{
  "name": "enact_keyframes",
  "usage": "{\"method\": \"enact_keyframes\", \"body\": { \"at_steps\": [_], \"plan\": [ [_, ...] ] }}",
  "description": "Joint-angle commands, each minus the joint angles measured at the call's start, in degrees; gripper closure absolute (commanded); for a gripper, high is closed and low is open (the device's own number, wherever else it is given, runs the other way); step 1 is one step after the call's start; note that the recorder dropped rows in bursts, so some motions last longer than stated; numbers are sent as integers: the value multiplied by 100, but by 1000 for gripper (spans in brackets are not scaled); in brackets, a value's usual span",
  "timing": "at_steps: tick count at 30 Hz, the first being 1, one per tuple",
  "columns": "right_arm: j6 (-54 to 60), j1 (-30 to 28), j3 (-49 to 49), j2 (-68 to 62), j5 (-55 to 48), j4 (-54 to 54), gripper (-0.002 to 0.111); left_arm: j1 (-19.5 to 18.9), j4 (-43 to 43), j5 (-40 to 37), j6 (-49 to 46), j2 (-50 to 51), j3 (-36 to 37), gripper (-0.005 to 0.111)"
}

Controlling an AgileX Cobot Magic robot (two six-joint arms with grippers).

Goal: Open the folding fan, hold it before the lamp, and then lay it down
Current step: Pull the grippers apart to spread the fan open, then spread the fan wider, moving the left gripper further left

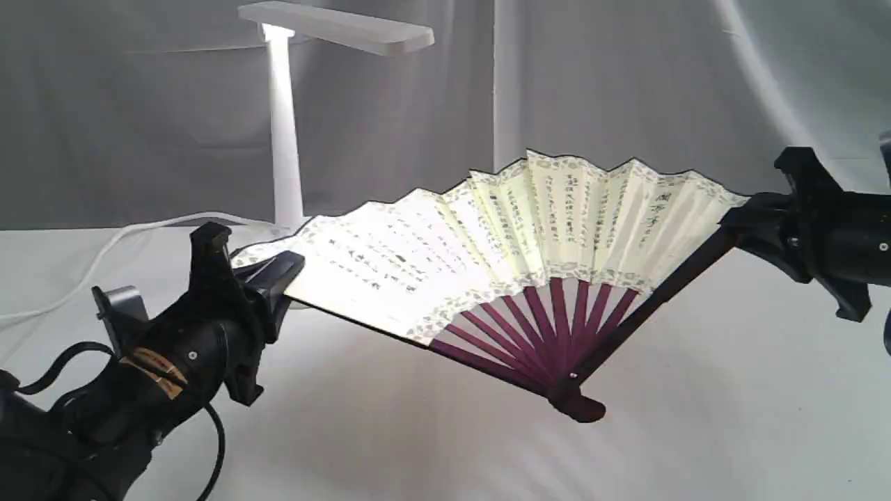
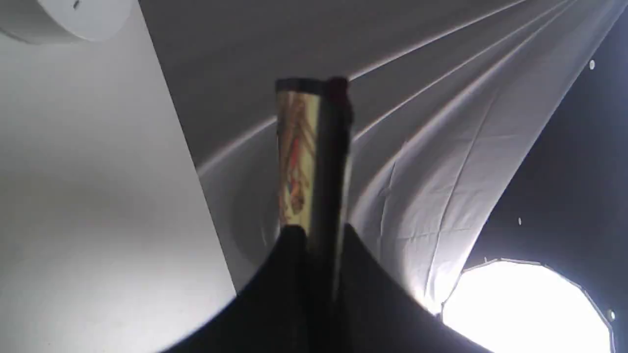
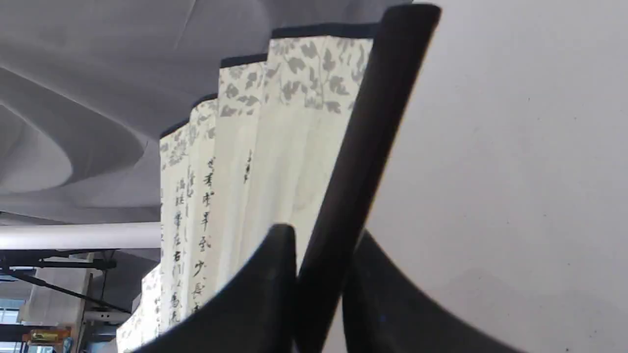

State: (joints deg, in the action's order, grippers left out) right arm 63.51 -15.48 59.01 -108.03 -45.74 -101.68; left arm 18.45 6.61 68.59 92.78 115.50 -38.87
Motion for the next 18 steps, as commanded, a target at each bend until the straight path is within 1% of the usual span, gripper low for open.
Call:
{"method": "enact_keyframes", "body": {
  "at_steps": [1, 7, 9, 13, 18],
  "plan": [
    [402, -134, -21, 22, 65, 173, 108, 339, -1288, 138, -50, -155, 153, 107],
    [390, -393, -21, 22, -213, 173, 108, 997, -2681, 138, -50, -155, 327, 107],
    [390, -503, -21, 22, -339, 173, 108, 1169, -2999, 138, -50, -155, 357, 107],
    [390, -706, -21, 22, -559, 173, 108, 1349, -3149, 138, -28, -155, 357, 107],
    [283, -942, -21, 22, -675, 224, 108, 1379, -3389, 138, 127, -190, 357, 107]
  ]
}}
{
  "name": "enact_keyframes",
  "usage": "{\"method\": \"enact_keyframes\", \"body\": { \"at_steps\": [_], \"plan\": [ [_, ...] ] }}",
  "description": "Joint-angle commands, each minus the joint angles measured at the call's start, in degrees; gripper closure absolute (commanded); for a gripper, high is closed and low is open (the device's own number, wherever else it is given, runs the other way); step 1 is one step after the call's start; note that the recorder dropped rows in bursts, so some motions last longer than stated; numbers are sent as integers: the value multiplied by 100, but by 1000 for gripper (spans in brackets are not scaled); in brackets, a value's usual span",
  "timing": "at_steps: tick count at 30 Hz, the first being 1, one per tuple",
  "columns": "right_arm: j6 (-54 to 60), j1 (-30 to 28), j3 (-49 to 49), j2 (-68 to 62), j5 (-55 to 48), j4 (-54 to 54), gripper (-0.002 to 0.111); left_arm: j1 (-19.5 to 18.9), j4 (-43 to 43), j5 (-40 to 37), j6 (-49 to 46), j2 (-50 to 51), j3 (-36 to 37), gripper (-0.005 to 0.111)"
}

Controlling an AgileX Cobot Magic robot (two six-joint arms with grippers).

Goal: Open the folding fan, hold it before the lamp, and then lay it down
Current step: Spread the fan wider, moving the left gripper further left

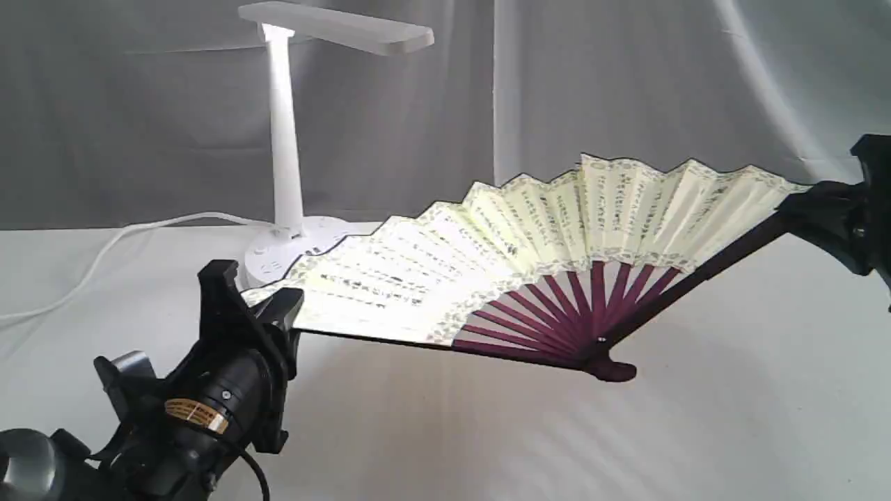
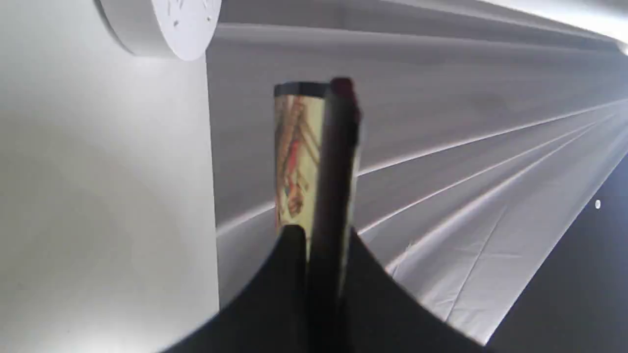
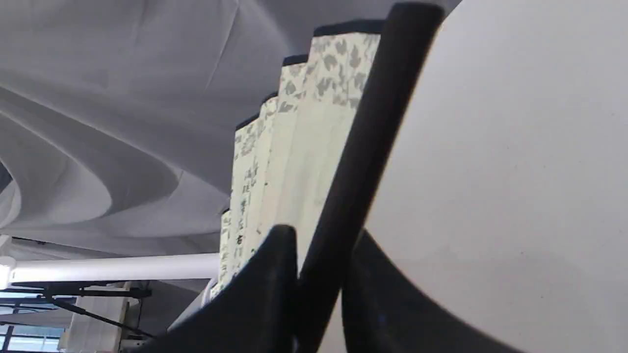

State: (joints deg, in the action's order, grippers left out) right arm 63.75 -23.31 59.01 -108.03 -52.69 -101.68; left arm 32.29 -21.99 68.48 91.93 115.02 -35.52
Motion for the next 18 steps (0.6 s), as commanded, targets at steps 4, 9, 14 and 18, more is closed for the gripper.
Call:
{"method": "enact_keyframes", "body": {
  "at_steps": [4, 9, 14, 18],
  "plan": [
    [70, -336, -21, 22, -75, 337, 108, -5, -794, 148, 188, -311, 21, 107],
    [70, -374, -21, 22, -307, 372, 108, -5, -934, 148, -43, -451, 47, 107],
    [-204, -374, -21, 22, -426, 554, 108, -5, -1501, 148, -99, -629, 293, 107],
    [-230, -374, -21, 22, -610, 568, 108, -5, -1449, 148, -226, -679, 344, 107]
  ]
}}
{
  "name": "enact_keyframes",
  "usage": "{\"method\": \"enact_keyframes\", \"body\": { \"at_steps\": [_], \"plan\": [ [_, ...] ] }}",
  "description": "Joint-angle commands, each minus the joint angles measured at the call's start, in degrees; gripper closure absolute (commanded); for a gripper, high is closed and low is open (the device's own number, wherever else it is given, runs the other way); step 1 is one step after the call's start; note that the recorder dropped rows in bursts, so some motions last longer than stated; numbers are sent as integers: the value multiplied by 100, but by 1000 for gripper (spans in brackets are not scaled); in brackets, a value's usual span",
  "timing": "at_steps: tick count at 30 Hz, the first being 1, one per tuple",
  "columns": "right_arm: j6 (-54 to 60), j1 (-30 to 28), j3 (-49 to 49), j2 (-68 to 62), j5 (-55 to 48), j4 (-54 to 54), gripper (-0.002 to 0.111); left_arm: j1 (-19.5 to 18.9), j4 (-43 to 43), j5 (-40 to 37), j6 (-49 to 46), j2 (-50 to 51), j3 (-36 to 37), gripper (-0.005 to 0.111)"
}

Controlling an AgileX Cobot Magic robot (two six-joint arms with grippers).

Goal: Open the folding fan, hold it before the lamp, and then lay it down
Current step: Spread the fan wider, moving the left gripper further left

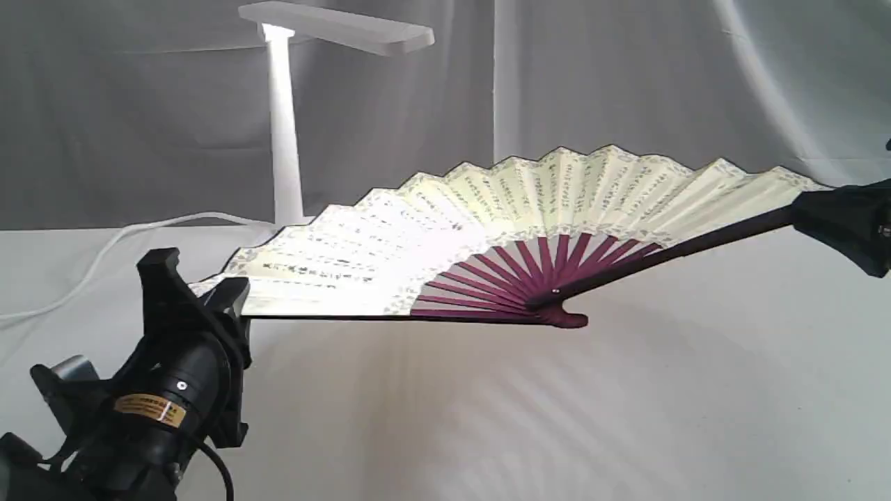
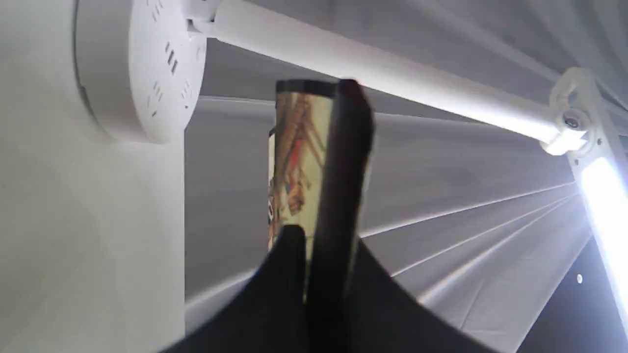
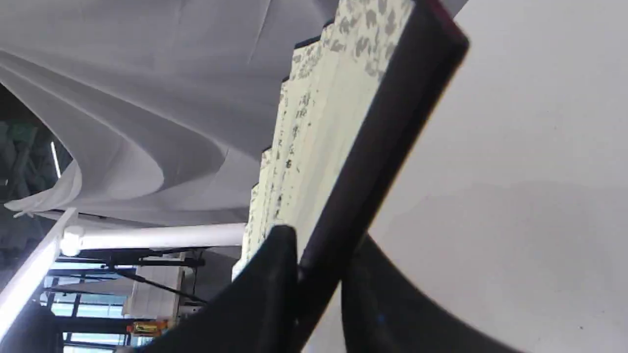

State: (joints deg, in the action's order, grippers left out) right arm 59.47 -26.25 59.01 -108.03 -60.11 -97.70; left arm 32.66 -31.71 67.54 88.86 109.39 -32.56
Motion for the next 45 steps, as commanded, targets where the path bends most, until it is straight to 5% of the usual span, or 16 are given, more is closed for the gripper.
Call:
{"method": "enact_keyframes", "body": {
  "at_steps": [1, 18, 32, 45],
  "plan": [
    [198, -79, -21, 22, 59, 175, 108, -42, -477, 242, 92, -116, 48, 107],
    [158, -79, -21, 22, -595, 153, 108, -42, -551, 242, 71, -566, 62, 107],
    [37, -58, -21, 279, -965, -204, 108, -42, -794, 242, -275, -1471, 778, 107],
    [-118, 375, -21, 378, -910, -225, 108, -42, -867, 242, -603, -2144, 1001, 107]
  ]
}}
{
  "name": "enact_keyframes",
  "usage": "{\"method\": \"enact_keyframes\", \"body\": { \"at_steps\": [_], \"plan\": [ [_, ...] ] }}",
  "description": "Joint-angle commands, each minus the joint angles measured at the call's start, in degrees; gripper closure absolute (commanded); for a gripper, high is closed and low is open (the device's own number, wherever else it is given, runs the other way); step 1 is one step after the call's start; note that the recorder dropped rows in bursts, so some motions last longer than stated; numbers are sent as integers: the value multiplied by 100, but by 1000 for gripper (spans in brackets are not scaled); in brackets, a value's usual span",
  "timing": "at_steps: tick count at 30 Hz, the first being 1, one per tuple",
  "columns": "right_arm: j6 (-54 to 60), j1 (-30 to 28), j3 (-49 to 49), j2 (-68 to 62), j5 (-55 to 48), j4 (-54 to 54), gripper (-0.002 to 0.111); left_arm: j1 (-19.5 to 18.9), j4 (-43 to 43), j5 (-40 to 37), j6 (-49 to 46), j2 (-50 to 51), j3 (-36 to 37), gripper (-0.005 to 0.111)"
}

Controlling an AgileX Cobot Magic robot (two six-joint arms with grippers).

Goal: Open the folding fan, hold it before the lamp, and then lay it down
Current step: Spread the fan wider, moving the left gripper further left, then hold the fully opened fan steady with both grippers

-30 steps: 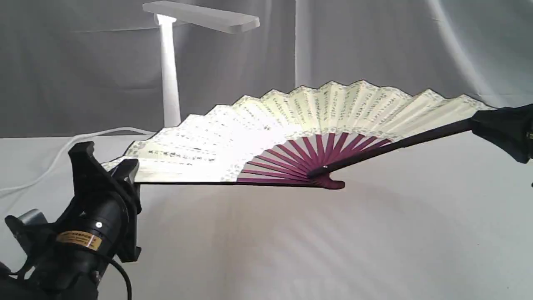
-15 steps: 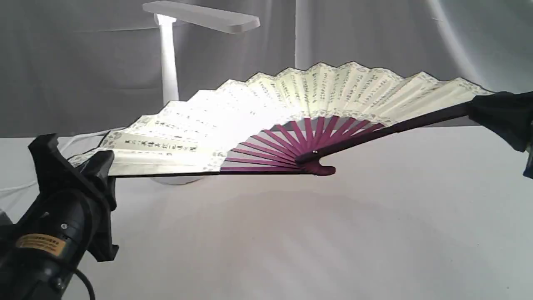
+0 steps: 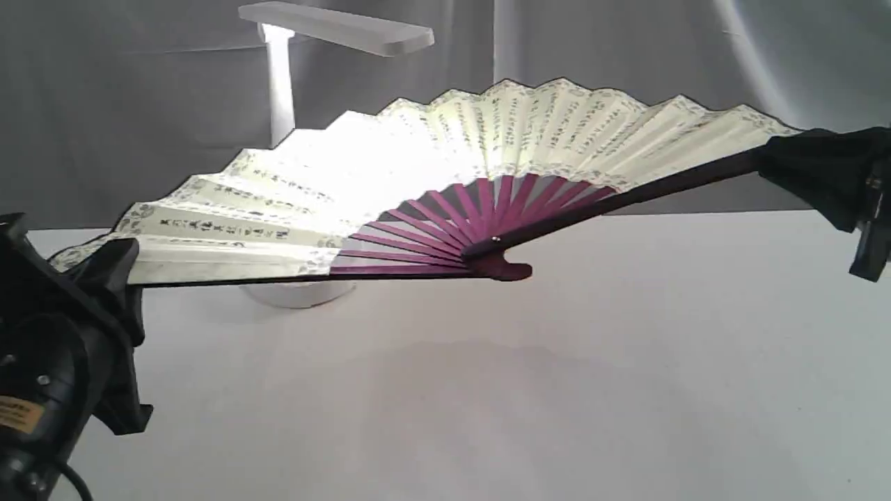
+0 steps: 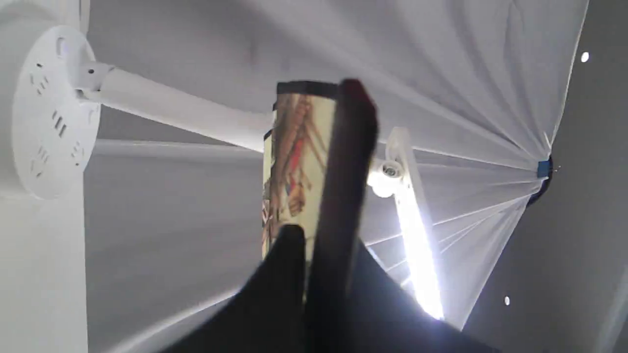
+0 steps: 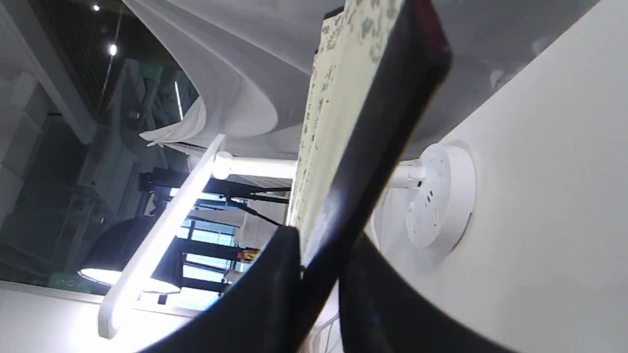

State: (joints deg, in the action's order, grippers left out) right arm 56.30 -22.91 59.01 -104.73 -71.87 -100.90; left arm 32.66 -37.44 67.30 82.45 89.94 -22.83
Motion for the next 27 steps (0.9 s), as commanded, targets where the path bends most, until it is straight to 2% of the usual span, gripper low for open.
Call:
{"method": "enact_keyframes", "body": {
  "at_steps": [1, 8, 27],
  "plan": [
    [199, 41, -21, 48, 326, 95, 108, -42, -333, 266, -36, -262, 57, 107],
    [188, 41, -21, 48, 419, 95, 108, -42, -604, 266, -242, -531, 276, 107],
    [188, 41, -21, 48, 368, 95, 108, -42, -697, 266, -154, -532, 280, 107]
  ]
}}
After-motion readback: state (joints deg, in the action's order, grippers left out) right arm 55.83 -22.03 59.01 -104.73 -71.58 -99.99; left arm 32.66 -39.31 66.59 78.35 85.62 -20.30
